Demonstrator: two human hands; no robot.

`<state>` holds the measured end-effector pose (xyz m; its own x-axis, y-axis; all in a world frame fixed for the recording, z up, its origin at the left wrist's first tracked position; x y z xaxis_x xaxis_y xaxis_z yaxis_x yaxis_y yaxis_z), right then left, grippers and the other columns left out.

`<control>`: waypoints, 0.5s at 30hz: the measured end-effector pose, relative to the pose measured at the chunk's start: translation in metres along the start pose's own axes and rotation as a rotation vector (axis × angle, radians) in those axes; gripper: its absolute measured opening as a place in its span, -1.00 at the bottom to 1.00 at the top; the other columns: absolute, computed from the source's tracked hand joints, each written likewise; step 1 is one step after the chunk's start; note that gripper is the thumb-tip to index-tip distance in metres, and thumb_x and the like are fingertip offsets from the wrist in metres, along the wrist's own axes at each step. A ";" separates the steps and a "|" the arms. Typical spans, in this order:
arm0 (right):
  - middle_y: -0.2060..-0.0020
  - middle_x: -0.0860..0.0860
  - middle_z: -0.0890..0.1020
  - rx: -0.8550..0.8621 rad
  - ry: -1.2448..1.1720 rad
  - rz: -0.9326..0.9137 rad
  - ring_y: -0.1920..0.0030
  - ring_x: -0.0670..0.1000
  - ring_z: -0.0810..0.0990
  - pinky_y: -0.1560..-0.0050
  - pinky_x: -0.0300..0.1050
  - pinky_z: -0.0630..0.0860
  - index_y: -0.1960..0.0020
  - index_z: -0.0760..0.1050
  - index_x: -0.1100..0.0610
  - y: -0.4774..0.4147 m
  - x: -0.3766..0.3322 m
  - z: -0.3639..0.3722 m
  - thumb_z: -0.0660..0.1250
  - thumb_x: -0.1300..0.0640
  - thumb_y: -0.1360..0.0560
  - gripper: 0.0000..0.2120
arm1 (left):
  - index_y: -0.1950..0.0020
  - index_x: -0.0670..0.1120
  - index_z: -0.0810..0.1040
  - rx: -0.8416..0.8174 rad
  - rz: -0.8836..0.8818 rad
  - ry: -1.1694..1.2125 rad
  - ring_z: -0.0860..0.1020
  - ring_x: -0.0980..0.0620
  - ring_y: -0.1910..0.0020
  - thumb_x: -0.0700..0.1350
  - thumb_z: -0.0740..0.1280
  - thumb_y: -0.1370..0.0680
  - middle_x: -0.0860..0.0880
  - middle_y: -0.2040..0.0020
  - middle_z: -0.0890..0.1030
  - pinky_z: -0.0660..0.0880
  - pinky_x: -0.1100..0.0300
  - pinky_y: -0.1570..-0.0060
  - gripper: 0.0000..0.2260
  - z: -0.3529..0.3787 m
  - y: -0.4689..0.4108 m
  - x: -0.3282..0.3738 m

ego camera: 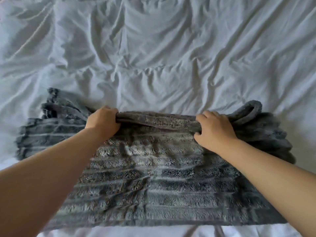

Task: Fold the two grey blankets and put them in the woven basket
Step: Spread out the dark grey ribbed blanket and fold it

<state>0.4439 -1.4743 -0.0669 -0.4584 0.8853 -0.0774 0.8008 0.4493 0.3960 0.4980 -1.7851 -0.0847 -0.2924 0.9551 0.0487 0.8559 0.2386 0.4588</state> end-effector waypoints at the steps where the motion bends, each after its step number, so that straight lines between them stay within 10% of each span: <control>1: -0.12 0.03 0.50 -0.003 -0.005 -0.025 -0.16 0.11 0.46 -0.19 0.03 0.36 -0.22 0.40 0.10 -0.009 -0.018 -0.001 0.34 -0.07 -0.44 -0.57 | 0.06 -0.10 0.49 0.001 0.033 0.002 0.53 -0.14 0.11 -0.12 0.29 -0.47 -0.09 0.08 0.48 0.52 0.05 0.09 -0.90 -0.003 0.006 -0.005; 6: -0.30 0.08 0.46 -0.085 -0.123 -0.242 -0.29 0.16 0.42 -0.35 0.09 0.29 -0.46 0.16 0.10 -0.053 -0.123 -0.005 0.38 -0.06 -0.44 -0.30 | -0.02 -0.06 0.53 0.040 0.153 -0.033 0.56 -0.12 0.15 -0.03 0.30 -0.48 -0.03 0.12 0.43 0.42 0.12 0.22 -0.83 -0.003 0.030 -0.004; 12: 0.24 -0.03 0.34 -0.056 -0.173 -0.318 0.06 0.11 0.42 0.18 -0.10 0.26 0.24 0.29 0.11 -0.073 -0.185 0.003 0.30 0.27 -0.43 -0.80 | -0.03 0.08 0.57 0.057 0.290 -0.116 0.49 -0.04 -0.12 -0.07 0.33 -0.38 0.05 0.02 0.57 0.18 0.05 -0.19 -0.76 -0.005 0.011 -0.044; 15: 0.20 -0.01 0.39 -0.085 -0.210 -0.302 0.10 0.11 0.45 0.24 -0.08 0.34 0.18 0.36 0.12 -0.086 -0.197 0.008 0.28 0.25 -0.45 -0.89 | -0.20 0.06 0.52 -0.016 0.249 -0.128 0.43 -0.01 -0.28 -0.11 0.34 -0.40 0.03 -0.16 0.56 -0.04 -0.02 -0.43 -0.64 -0.011 -0.013 -0.094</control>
<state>0.4688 -1.6861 -0.0930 -0.5731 0.7236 -0.3847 0.6024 0.6902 0.4009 0.5099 -1.8802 -0.0849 -0.0172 0.9986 0.0495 0.8874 -0.0076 0.4609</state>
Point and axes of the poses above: each hand's wrist, its own y-axis away from the middle knuckle, its own z-axis out of the palm, x = y × z, the point moved 2 cm from there along -y, towards the middle knuckle
